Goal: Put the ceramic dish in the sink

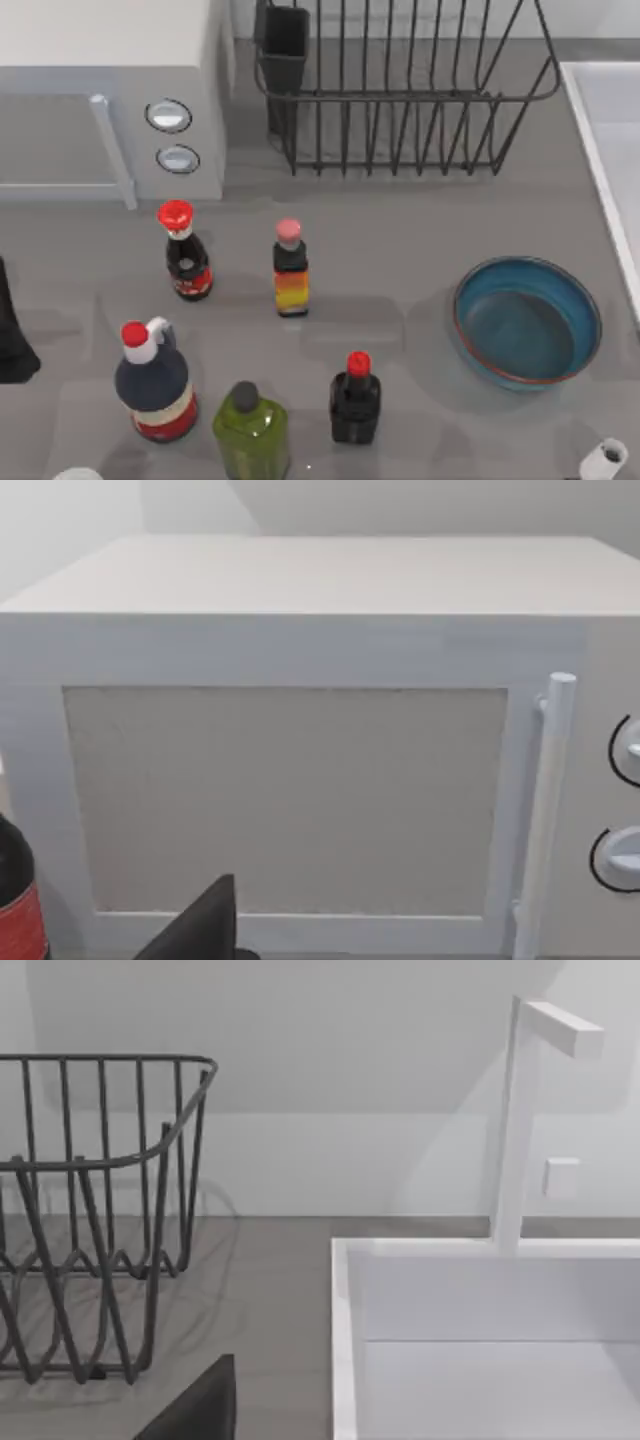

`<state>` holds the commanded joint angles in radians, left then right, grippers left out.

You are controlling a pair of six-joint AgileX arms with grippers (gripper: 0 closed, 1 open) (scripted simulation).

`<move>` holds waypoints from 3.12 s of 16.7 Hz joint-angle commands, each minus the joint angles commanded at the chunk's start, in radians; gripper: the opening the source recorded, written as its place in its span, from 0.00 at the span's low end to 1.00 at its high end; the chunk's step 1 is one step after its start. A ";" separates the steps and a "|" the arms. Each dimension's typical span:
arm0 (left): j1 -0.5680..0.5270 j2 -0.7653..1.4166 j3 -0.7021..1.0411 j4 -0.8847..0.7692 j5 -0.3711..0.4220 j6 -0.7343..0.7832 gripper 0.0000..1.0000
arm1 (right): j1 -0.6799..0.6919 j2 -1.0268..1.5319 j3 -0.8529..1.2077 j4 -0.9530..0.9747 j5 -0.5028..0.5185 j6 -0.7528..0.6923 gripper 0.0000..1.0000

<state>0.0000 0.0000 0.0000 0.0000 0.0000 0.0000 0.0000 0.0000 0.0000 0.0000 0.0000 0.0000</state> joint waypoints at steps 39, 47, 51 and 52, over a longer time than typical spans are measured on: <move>0.000 0.000 0.000 0.000 0.000 0.000 1.00 | 0.252 1.770 1.226 -1.025 0.001 0.265 1.00; 0.000 0.000 0.000 0.000 0.000 0.000 1.00 | 0.256 1.843 1.081 -0.808 0.001 0.271 1.00; 0.000 0.000 0.000 0.000 0.000 0.000 1.00 | 0.256 1.843 1.081 -0.808 0.001 0.271 0.85; 0.000 0.000 0.000 0.000 0.000 0.000 1.00 | 0.256 1.843 1.081 -0.808 0.001 0.271 0.77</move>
<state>0.0000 0.0000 0.0000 0.0000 0.0000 0.0000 0.2564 1.8433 1.0808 -0.8084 0.0008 0.2707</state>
